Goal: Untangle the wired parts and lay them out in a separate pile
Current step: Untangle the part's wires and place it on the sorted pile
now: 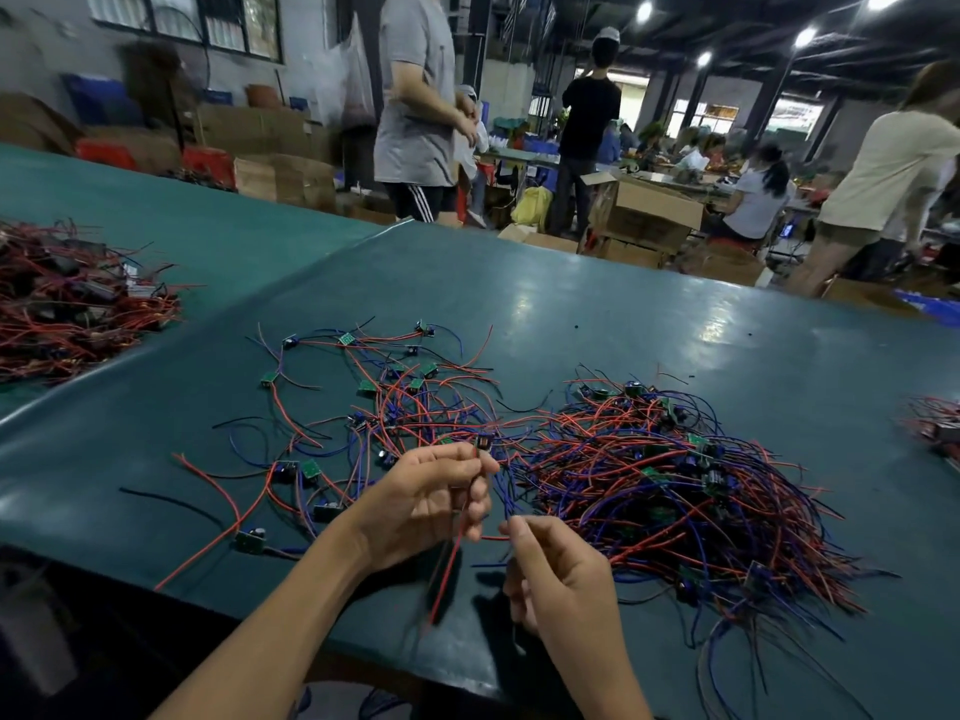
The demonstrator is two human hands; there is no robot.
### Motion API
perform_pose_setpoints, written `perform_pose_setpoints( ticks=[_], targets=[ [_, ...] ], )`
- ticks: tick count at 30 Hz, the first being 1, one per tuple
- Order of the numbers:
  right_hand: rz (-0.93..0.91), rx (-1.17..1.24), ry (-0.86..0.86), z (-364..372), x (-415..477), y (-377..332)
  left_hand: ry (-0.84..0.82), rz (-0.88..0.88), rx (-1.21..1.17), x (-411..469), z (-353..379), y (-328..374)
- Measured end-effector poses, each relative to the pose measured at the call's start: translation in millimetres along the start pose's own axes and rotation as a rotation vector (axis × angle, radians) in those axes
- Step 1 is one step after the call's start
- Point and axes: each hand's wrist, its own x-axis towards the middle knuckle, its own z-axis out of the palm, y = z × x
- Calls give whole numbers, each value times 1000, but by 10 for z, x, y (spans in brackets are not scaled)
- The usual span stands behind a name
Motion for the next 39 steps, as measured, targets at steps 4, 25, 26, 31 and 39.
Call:
perform_pose_setpoints(
  ticks=[4,25,26,31,39],
  targets=[
    [21,17,13,-5,26,42,-18,-35,-29,-24,36,11],
    [104,164,201,26,320,-285,62,-25,562,-25,145,-203],
    [132,143,188,46,365,-304,52,-29,571,-35,151,-190],
    [121,-20,154,54,474,-352,65,-51,539,-39,167,-172],
    [414,544,78,-41,480,-586,143,-134,328,45,180,-119]
  ],
)
